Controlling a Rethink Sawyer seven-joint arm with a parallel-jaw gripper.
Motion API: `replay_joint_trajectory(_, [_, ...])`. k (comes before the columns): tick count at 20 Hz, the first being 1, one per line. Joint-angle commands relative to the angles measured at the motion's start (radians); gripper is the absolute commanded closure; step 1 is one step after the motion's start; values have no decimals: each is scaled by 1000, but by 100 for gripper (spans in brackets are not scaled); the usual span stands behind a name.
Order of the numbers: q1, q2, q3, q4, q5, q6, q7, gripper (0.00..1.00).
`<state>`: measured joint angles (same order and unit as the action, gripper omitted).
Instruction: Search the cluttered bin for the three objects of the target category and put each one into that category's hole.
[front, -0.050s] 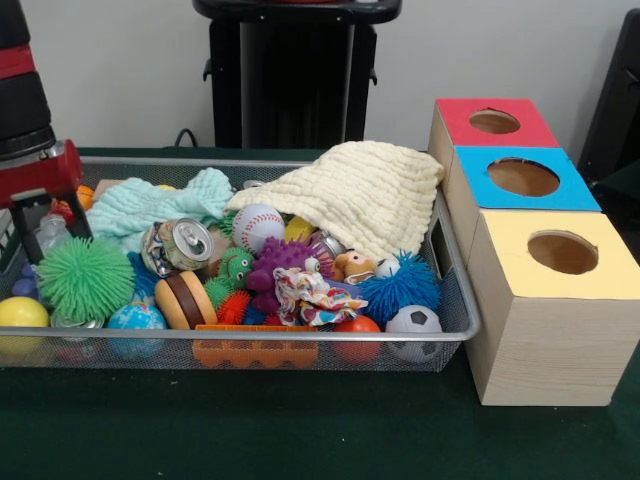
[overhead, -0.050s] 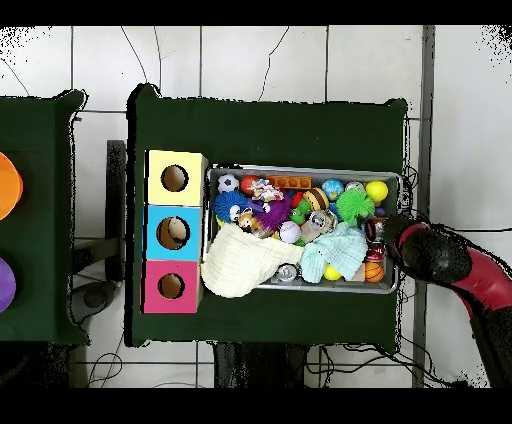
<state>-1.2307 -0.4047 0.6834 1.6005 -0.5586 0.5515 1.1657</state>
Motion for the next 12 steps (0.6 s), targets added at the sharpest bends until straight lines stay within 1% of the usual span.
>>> replay_joint_trajectory(1, [26, 56, 15, -95, -62, 120, -210, 0])
replay_joint_trajectory(10, [40, 57, 4, -112, -66, 148, -208, 0])
replay_joint_trajectory(11, [36, 60, 8, -110, -65, 147, -212, 100])
replay_joint_trajectory(12, [35, 62, 11, -110, -64, 149, -216, 100])
